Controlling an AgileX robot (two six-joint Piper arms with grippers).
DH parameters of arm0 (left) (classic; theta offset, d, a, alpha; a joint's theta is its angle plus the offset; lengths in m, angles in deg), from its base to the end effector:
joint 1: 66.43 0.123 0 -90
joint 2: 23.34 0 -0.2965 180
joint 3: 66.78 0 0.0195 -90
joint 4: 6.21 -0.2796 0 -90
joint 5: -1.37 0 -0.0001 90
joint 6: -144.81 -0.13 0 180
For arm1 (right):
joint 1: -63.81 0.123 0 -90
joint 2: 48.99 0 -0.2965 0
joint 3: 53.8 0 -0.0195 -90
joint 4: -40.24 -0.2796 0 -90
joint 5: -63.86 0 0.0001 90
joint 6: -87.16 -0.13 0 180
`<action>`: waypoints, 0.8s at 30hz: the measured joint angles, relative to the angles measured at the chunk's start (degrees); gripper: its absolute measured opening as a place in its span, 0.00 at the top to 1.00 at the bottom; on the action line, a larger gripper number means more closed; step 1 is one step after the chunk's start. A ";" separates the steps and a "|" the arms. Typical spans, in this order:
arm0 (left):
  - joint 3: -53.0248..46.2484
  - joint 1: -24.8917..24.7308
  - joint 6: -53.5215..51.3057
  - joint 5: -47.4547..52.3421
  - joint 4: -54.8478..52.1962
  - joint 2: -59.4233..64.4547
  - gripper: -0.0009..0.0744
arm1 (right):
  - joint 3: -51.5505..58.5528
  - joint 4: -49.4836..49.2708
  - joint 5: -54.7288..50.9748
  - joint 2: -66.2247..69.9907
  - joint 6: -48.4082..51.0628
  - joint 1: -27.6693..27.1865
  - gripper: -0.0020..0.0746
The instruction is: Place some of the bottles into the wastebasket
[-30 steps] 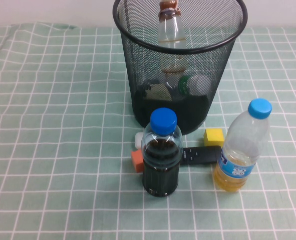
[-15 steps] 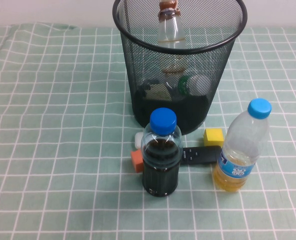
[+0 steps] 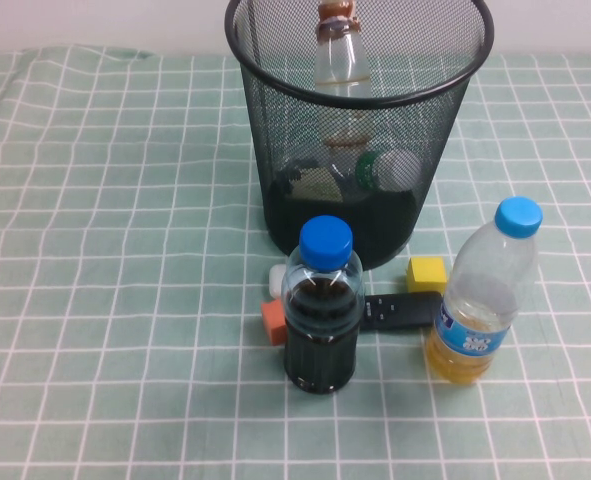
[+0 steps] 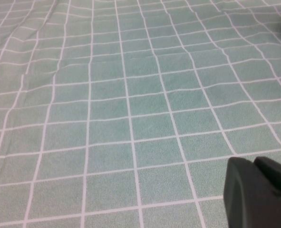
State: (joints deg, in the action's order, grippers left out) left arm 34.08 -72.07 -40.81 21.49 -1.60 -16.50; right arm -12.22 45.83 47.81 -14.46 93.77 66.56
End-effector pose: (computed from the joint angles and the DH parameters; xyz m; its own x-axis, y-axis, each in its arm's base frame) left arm 0.1071 -0.0142 0.1614 -0.2721 0.0495 -0.9610 0.1308 0.9913 0.0140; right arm 0.1523 0.0038 0.3723 -0.0312 -0.2093 -0.9774 -0.0282 0.9776 -0.2085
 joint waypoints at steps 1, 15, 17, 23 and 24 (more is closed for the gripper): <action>0.00 0.00 0.00 0.00 0.00 0.00 0.99 | 5.56 -0.19 3.28 -3.69 0.00 -1.59 0.98; 0.00 0.00 0.00 0.00 0.00 0.00 0.99 | 37.46 -11.53 17.27 -27.44 0.14 -10.75 0.98; 0.00 0.00 0.00 0.00 0.00 0.00 0.99 | 37.46 -11.40 14.75 -29.15 0.24 -10.75 0.98; 0.00 0.00 0.00 0.00 0.00 -0.04 0.99 | 37.46 -8.77 3.47 -29.15 0.26 -10.75 0.98; 0.00 0.00 0.00 0.00 0.00 -0.04 0.99 | 37.46 -8.77 1.71 -29.15 0.26 -10.75 0.98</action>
State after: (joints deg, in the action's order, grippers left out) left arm 34.08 -72.07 -40.81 21.49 -1.60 -16.54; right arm 25.24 37.05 49.52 -43.62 94.03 55.82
